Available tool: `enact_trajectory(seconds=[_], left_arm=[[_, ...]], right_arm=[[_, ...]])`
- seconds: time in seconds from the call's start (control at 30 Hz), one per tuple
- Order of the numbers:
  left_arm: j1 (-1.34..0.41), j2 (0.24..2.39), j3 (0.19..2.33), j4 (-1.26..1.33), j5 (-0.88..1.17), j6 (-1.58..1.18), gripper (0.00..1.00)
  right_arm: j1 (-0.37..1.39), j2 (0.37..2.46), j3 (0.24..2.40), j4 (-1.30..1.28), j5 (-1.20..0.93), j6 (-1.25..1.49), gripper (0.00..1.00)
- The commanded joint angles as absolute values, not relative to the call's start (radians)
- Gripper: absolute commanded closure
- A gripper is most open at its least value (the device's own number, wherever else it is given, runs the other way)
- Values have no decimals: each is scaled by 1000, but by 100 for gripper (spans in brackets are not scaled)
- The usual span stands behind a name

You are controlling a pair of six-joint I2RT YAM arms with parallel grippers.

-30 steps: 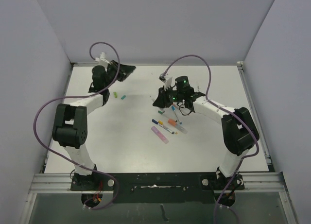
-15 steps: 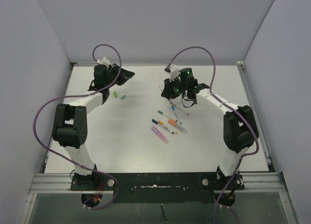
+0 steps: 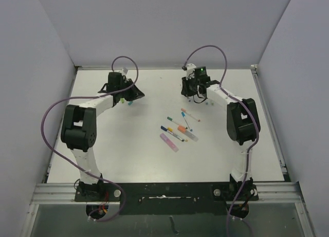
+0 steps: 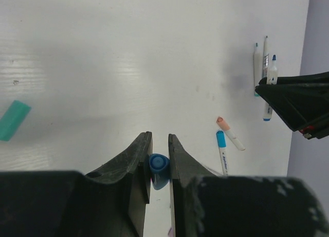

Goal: Open the pen caps

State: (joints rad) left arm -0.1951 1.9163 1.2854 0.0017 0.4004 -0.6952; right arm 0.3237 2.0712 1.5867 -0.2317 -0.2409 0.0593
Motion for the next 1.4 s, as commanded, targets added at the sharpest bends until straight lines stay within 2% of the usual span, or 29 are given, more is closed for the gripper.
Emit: enact_trajectory(seconds=[0.0, 0.97, 1.23, 1.37], left_arm=[[-199, 1974, 1345, -22, 396, -655, 97], [-189, 2076, 1361, -46, 344, -660, 75], [-176, 2011, 1319, -15, 330, -677, 73], [-172, 1901, 1234, 102, 345, -706, 64]], right_arm=[[291, 2066, 1648, -223, -212, 39, 100], [257, 2190, 1691, -273, -89, -32, 100], [259, 2200, 1686, -277, -50, -41, 89], [260, 2208, 1690, -283, -36, -42, 87]])
